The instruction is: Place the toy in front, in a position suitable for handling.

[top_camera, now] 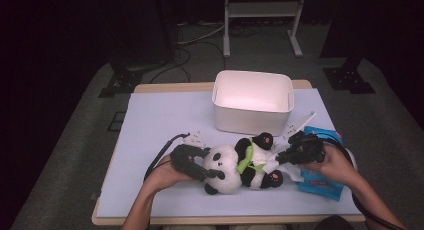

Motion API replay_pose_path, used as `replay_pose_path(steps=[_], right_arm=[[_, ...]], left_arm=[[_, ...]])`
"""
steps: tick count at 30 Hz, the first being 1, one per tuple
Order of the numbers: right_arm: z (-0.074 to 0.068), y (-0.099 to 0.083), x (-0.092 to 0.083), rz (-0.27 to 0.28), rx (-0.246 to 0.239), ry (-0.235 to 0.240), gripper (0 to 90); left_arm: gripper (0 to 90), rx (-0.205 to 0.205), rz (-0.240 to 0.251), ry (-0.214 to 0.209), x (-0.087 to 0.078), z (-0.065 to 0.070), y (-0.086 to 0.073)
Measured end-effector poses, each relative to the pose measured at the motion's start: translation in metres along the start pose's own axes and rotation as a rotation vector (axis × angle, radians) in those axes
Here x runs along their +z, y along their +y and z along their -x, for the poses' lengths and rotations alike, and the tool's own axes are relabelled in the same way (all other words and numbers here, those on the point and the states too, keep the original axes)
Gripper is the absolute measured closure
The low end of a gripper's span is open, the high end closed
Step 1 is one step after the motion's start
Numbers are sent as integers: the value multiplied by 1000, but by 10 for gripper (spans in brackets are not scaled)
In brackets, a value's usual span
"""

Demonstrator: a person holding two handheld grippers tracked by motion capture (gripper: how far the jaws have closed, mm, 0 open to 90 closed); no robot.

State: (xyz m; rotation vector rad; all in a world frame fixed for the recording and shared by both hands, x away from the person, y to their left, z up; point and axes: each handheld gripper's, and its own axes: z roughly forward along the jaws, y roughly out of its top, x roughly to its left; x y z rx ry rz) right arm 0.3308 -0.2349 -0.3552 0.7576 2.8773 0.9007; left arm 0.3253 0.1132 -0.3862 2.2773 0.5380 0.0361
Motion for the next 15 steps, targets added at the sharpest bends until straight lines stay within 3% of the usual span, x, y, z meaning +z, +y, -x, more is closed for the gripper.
replay_pose_path(steps=[9, 15], right_arm=[[3, 10, -9, 32, -6, -18, 857], [5, 26, -15, 48, -32, -33, 857]], left_arm=[[201, 0, 1, 1, 0, 1, 0], [202, 2, 0, 0, 0, 1, 0]])
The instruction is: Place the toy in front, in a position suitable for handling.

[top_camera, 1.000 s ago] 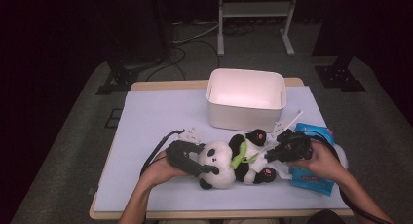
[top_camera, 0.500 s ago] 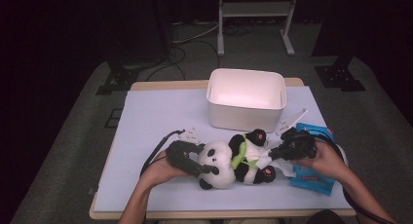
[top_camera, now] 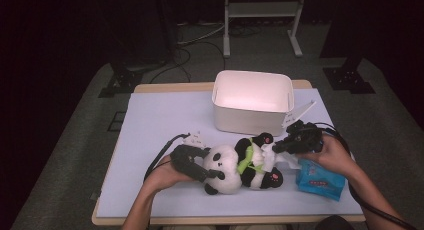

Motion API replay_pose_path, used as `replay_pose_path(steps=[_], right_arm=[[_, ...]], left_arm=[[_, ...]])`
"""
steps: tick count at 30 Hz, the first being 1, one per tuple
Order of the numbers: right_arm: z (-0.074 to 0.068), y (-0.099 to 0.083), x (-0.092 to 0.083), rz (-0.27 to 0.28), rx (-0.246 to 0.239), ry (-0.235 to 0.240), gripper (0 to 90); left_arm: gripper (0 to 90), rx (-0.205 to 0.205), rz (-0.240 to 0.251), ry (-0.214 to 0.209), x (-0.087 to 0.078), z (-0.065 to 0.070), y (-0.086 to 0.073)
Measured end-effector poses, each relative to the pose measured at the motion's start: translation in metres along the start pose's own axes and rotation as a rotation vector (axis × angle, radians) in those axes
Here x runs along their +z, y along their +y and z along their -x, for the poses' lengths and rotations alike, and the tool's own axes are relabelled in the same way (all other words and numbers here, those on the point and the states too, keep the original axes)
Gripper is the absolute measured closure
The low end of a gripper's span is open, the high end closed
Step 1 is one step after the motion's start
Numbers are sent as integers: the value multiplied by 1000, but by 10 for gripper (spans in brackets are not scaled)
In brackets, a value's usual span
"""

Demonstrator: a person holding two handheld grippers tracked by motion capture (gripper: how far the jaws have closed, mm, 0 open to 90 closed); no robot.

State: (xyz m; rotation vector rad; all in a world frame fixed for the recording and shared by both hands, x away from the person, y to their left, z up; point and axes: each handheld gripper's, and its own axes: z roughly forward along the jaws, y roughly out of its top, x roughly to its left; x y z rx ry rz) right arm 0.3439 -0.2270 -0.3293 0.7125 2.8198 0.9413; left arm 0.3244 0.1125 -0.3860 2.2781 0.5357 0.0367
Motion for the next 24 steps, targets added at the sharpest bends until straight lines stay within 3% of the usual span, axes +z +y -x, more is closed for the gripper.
replay_pose_path(steps=[15, 24], right_arm=[[13, 37, -4, 15, -26, -24, 856], [19, 32, 6, -6, 8, 18, 857]], left_arm=[[202, 7, 1, 1, 0, 0, 0], [201, 4, 2, -1, 0, -1, 0]])
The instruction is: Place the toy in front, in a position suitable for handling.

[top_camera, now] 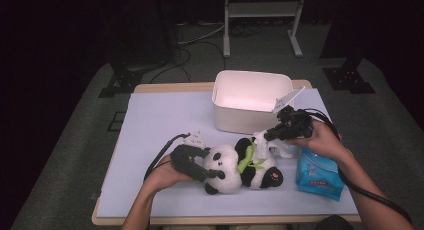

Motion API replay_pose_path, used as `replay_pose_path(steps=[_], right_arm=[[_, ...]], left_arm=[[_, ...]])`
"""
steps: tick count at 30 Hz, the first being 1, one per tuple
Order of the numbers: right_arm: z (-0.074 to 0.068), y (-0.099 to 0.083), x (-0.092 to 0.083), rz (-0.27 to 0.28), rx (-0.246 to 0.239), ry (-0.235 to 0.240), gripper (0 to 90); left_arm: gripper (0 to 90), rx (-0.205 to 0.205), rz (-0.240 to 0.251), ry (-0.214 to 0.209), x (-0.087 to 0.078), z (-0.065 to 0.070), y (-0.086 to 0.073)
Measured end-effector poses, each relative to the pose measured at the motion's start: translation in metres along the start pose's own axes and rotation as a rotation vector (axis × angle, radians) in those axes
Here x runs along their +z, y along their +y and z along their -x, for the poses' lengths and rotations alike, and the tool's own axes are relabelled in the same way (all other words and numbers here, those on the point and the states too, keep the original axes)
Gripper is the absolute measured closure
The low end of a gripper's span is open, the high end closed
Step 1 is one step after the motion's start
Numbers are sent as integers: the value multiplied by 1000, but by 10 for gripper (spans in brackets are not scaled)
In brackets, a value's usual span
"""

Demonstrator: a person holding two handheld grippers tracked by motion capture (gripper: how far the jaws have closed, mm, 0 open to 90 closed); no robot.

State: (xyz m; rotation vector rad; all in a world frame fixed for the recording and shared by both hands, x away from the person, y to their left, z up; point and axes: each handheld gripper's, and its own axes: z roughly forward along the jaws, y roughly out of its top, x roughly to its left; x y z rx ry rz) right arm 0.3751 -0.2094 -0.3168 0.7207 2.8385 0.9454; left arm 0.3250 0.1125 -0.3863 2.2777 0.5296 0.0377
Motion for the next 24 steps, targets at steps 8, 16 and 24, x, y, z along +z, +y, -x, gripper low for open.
replay_pose_path(steps=[8, 16, 24], right_arm=[[-3, -3, 3, 8, 0, 10, 856], [-5, 7, 4, 0, -27, 3, 856], [-12, 21, 17, -21, -51, 34, 854]], left_arm=[[201, -2, 0, -1, 0, 0, 0], [201, -1, -3, 0, 1, 0, 0], [201, 0, -4, 1, 1, 0, 0]])
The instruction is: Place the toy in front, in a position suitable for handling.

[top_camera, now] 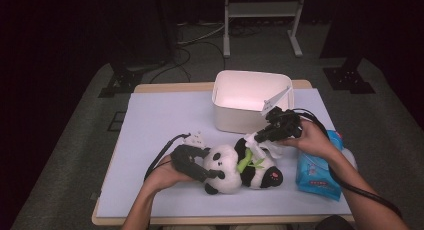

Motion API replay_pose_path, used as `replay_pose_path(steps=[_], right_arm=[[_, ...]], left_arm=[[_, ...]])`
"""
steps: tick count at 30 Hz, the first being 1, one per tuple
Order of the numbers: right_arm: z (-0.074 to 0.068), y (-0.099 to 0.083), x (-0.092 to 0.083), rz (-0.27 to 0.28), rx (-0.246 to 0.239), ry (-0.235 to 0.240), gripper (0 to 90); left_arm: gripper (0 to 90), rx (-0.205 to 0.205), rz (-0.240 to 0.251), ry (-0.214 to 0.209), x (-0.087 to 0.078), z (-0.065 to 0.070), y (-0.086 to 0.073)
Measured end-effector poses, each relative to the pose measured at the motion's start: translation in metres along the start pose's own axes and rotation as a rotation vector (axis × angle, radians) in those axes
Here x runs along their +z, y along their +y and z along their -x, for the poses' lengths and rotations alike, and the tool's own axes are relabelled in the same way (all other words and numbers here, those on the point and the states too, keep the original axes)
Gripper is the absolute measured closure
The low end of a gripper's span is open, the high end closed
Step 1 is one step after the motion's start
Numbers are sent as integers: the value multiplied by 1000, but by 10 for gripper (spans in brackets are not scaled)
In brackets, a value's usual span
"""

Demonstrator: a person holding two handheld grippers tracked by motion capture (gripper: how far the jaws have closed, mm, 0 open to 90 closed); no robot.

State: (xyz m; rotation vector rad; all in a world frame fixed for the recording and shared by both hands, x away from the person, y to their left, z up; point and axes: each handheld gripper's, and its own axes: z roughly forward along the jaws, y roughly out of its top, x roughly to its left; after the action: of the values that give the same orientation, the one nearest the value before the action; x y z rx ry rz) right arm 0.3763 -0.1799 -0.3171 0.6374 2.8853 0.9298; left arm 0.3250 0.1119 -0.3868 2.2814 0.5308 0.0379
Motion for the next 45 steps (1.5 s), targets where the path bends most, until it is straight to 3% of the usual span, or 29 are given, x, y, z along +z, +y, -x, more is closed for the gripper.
replay_pose_path(steps=[5, 12, 16, 24, 28, 36, 45], right_arm=[[-7, 6, 17, -35, -32, 21, 854], [-7, -2, 18, -30, -20, 51, 857], [-12, -12, 17, -11, -26, 62, 857], [-18, -23, 17, 8, -27, 69, 861], [-24, -25, 16, 7, -52, 62, 863], [-30, -31, 17, 11, -57, 62, 865], [-32, -36, 18, 19, -60, 76, 865]], left_arm=[[200, -5, -2, -2, 0, -1, 0], [190, -14, 14, -22, -4, -3, 0], [173, -50, 40, -42, -8, -6, -1], [101, -74, 42, -44, -14, -13, 1], [92, -94, 31, -80, -9, -19, 2], [44, -148, 17, -138, -1, -33, 2], [2, -220, -33, -281, 20, -48, -2]])
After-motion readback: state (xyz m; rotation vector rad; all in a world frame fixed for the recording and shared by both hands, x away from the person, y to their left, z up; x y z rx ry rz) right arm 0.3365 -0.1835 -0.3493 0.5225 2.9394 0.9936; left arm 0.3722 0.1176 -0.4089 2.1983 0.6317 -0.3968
